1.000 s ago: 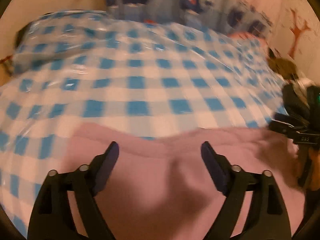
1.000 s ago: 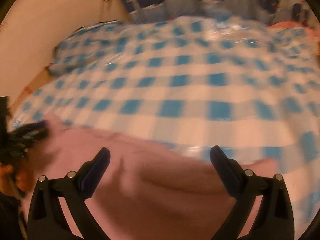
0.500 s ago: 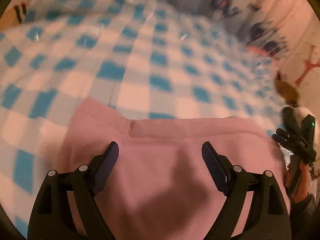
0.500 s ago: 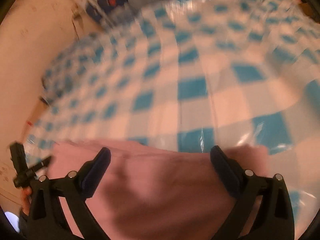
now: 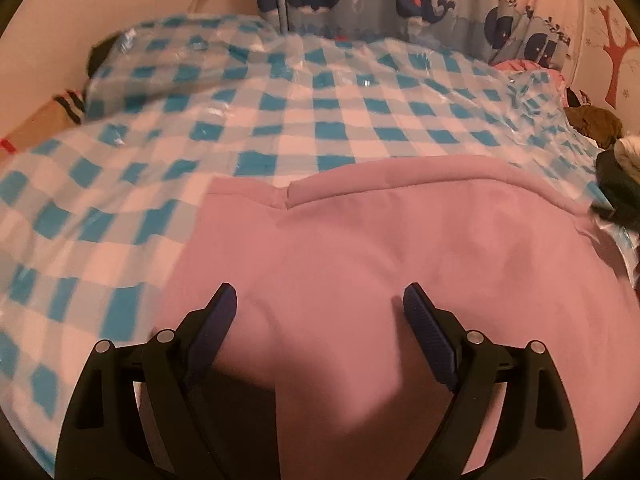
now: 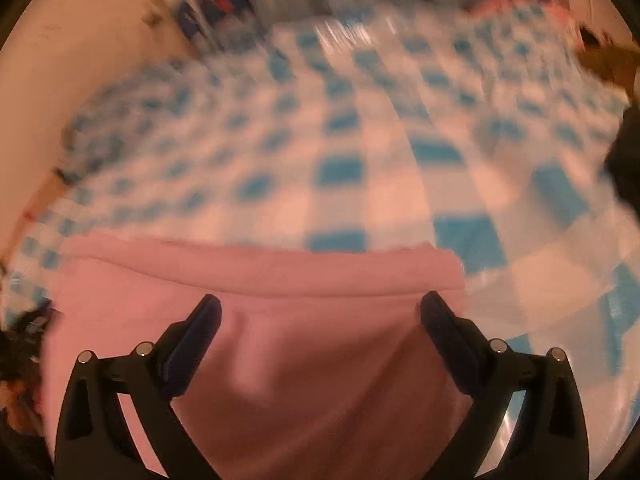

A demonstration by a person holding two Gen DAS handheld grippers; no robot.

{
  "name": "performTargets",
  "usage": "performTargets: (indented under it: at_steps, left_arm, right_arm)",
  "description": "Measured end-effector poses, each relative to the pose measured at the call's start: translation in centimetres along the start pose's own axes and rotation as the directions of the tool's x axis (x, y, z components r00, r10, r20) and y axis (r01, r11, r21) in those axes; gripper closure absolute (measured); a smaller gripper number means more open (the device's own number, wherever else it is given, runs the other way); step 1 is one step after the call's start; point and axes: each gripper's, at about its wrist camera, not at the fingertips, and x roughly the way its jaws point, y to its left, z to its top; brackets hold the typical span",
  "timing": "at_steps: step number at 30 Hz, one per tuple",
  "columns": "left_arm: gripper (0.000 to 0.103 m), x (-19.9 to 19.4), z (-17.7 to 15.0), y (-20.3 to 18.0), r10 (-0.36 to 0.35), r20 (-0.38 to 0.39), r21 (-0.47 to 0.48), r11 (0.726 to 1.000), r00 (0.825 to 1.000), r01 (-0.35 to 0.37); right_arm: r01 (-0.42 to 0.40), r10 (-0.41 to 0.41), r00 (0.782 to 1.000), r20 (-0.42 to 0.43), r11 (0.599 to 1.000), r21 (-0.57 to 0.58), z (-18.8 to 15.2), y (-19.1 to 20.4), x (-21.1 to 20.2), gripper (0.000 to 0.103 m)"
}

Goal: Fold large clothes

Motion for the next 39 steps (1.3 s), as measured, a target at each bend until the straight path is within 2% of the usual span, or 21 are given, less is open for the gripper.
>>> performTargets:
  at_steps: [2,4,6,7,8,10,12,13,15,17,19,20,21,22,24,26,28,33,36,39]
  left_arm:
    - [0.021,-1.2,-0.9,-0.4,0.025,0.011,0.024,0.999,1.0,-0.026]
    - [0.019,-1.5,-1.8,-0.6,0.032,0.014,0.029,0.999,0.999,-0.032]
    - [0.018,-1.3,-2.2,-0.4,0.026,0.003,0.011,1.0,1.0,-0.026]
    - [0.016,-1.3,-2.4,-0.2,0.011,0.009,0.003,1.0,1.0,-0.011]
    - [0.016,-1.4,-2.3,-0.2,0.009,0.015,-0.002,1.0,1.0,-0.009]
    - [0.016,-1.2,-2.4,-0.1,0.02,0.001,0.0,1.0,1.0,-0.02]
    - [0.016,-1.4,-2.7,-0.1,0.023,-0.01,0.0,1.0,1.0,-0.023]
    - [0.016,-2.1,-3.0,-0.1,0.024,-0.005,-0.004,1.0,1.0,-0.024]
    - [0.016,-3.0,-3.9,0.0,0.028,0.006,-0.002,1.0,1.0,-0.028]
    - [0.015,-3.6,-4.7,-0.1,0.047,0.012,0.008,0.999,0.999,-0.047]
    - [0.015,-4.4,-5.3,-0.2,0.068,0.012,-0.001,0.998,0.998,-0.068]
    - [0.015,-4.8,-5.4,-0.2,0.072,0.011,-0.007,0.997,0.997,-0.072]
    - [0.015,-5.6,-5.8,-0.2,0.075,0.017,-0.015,0.997,0.997,-0.075]
    - [0.015,-6.4,-6.0,-0.3,0.081,0.032,-0.015,0.997,0.996,-0.08]
    - [0.015,-7.7,-6.6,-0.5,0.087,0.04,0.005,0.996,0.995,-0.088]
    - [0.015,-9.0,-7.4,-0.7,0.094,0.051,0.022,0.995,0.994,-0.096]
    - [0.015,-10.2,-8.3,-0.7,0.098,0.054,0.029,0.995,0.994,-0.1]
    - [0.016,-12.6,-9.6,-0.6,0.13,0.065,0.03,0.991,0.989,-0.133]
    - [0.015,-13.8,-10.3,-0.6,0.147,0.065,0.036,0.988,0.987,-0.149]
    - [0.015,-14.9,-10.8,-0.7,0.169,0.067,0.042,0.984,0.983,-0.172]
  right_arm:
    - [-0.023,0.026,0.999,0.043,0.998,-0.057,-0.4,2.7,-2.2,0.007]
    - [-0.05,0.056,0.998,0.039,0.988,-0.145,-1.7,6.0,-2.9,0.007]
    - [-0.065,0.062,0.998,-0.021,0.978,-0.198,-3.8,8.0,-0.7,0.007]
    - [-0.05,0.03,0.995,-0.095,0.976,-0.214,-5.3,8.2,2.1,0.007]
    - [-0.057,0.031,0.991,-0.129,0.977,-0.203,-6.1,7.9,3.7,0.007]
    - [-0.05,0.026,0.99,-0.137,0.983,-0.176,-5.5,7.6,3.7,0.007]
    - [-0.019,-0.002,0.991,-0.133,0.987,-0.157,-4.8,7.5,3.0,0.007]
    - [-0.018,0.003,0.995,-0.101,0.989,-0.147,-4.3,8.0,1.4,0.007]
    - [-0.074,0.07,0.997,-0.031,0.983,-0.167,-4.3,10.2,-1.8,0.007]
    - [-0.108,0.109,0.994,-0.007,0.966,-0.234,-4.7,13.2,-2.9,0.007]
    - [-0.127,0.123,0.992,-0.034,0.946,-0.299,-5.6,15.9,-1.8,0.007]
    - [-0.119,0.097,0.992,-0.084,0.938,-0.327,-6.4,17.0,0.1,0.007]
    - [-0.093,0.036,0.987,-0.158,0.925,-0.367,-7.4,17.7,2.8,0.007]
    - [-0.094,0.018,0.98,-0.198,0.921,-0.379,-8.2,17.8,4.2,0.006]
    - [-0.107,0.033,0.976,-0.214,0.933,-0.344,-7.9,17.4,4.7,0.006]
    - [-0.09,0.027,0.981,-0.191,0.939,-0.331,-7.2,17.4,3.4,0.006]
    - [-0.111,0.067,0.987,-0.145,0.94,-0.322,-7.1,17.8,1.0,0.006]
    - [-0.134,0.102,0.99,-0.102,0.911,-0.391,-8.6,19.8,-2.1,0.006]
    - [-0.131,0.056,0.981,-0.186,0.9,-0.416,-10.4,20.1,-0.2,0.006]
    - [-0.132,0.07,0.983,-0.173,0.914,-0.384,-10.3,19.5,-0.7,0.006]
